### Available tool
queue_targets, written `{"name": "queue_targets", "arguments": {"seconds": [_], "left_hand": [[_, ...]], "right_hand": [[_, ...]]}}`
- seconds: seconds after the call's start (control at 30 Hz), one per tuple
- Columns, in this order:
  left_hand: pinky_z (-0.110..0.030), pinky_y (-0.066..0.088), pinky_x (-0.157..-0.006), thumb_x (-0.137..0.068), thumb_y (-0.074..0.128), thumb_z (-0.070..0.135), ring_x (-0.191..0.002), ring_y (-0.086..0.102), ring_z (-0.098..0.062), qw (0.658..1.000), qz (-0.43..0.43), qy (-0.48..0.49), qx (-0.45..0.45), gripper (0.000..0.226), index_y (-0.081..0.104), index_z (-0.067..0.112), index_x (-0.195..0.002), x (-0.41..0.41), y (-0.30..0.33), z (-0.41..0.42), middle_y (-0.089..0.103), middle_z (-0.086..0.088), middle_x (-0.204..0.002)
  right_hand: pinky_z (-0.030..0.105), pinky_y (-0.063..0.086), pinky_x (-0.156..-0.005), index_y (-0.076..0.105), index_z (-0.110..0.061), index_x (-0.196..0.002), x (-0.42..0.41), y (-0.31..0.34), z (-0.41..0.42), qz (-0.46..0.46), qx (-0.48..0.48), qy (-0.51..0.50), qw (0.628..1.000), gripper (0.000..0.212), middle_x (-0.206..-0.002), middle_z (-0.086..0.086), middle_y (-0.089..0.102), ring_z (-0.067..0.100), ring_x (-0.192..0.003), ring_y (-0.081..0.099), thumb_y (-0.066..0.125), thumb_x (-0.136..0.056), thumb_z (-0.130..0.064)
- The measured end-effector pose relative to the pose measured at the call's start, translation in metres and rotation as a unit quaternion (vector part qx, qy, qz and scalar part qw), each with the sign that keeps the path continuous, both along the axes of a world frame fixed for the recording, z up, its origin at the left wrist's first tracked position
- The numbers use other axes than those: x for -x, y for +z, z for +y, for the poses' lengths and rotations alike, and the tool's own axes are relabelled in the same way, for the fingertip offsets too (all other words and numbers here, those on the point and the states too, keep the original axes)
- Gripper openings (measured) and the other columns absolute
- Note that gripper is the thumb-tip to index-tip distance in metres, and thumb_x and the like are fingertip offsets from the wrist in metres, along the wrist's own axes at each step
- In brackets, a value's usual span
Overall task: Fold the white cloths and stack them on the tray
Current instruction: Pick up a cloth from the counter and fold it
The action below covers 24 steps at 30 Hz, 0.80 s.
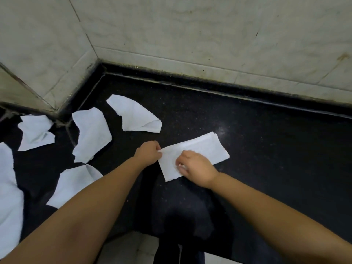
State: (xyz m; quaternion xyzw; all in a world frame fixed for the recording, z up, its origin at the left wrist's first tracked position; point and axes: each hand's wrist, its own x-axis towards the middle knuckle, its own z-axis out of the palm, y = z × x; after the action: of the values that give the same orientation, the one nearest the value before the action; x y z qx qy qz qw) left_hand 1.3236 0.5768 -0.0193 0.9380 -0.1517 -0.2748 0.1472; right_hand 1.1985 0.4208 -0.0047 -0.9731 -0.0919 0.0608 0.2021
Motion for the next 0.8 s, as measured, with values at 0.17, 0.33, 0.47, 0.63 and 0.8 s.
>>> {"name": "queue_targets", "arguments": {"seconds": [0.17, 0.33, 0.47, 0.63, 0.8], "left_hand": [[-0.027, 0.043, -0.077, -0.087, 0.062, 0.017, -0.084, 0.055, -0.016, 0.995, 0.036, 0.067, 0.059, 0.007, 0.066, 0.011, -0.089, 0.014, 0.000, 0.026, 0.055, 0.004, -0.077], [-0.027, 0.044, -0.078, -0.088, 0.062, 0.017, -0.084, 0.056, -0.016, 0.979, 0.072, 0.146, 0.118, 0.009, 0.066, 0.009, -0.089, 0.022, 0.000, 0.035, 0.057, 0.001, -0.078], [-0.024, 0.048, -0.068, -0.088, 0.059, 0.011, -0.073, 0.056, -0.015, 0.962, 0.099, 0.188, 0.174, 0.010, 0.062, 0.010, -0.097, 0.023, 0.012, 0.029, 0.059, -0.002, -0.084], [-0.020, 0.036, -0.053, -0.089, 0.054, 0.011, -0.062, 0.051, -0.011, 0.932, 0.149, 0.219, 0.248, 0.017, 0.064, 0.017, -0.101, 0.015, 0.041, -0.009, 0.062, -0.002, -0.083], [-0.019, 0.035, -0.050, -0.093, 0.056, 0.016, -0.058, 0.051, -0.010, 0.906, 0.193, 0.238, 0.292, 0.013, 0.060, 0.006, -0.099, 0.009, 0.056, -0.067, 0.061, -0.005, -0.073]], "right_hand": [[0.044, 0.045, -0.079, 0.057, -0.008, -0.113, 0.021, -0.018, 0.054, 0.023, 0.083, 0.056, 0.995, 0.044, -0.110, 0.014, 0.056, 0.032, -0.101, 0.053, 0.060, -0.086, -0.043], [0.041, 0.047, -0.066, 0.061, -0.006, -0.097, 0.023, -0.024, 0.073, 0.018, 0.134, 0.004, 0.991, 0.025, -0.096, 0.015, 0.061, 0.034, -0.088, 0.059, 0.065, -0.082, -0.026], [0.040, 0.041, -0.070, 0.056, -0.004, -0.096, 0.019, -0.014, 0.072, 0.043, 0.042, -0.069, 0.996, 0.016, -0.100, 0.015, 0.059, 0.032, -0.091, 0.055, 0.046, -0.093, -0.016], [0.029, 0.047, -0.069, 0.057, -0.010, -0.079, 0.017, 0.006, 0.041, 0.101, -0.207, -0.281, 0.932, 0.012, -0.083, 0.004, 0.064, 0.017, -0.073, 0.055, 0.050, -0.088, -0.015], [0.017, 0.039, -0.060, 0.057, -0.014, -0.076, 0.014, 0.020, -0.022, 0.102, -0.278, -0.386, 0.874, 0.012, -0.076, -0.004, 0.057, 0.011, -0.072, 0.049, 0.054, -0.088, -0.015]]}}
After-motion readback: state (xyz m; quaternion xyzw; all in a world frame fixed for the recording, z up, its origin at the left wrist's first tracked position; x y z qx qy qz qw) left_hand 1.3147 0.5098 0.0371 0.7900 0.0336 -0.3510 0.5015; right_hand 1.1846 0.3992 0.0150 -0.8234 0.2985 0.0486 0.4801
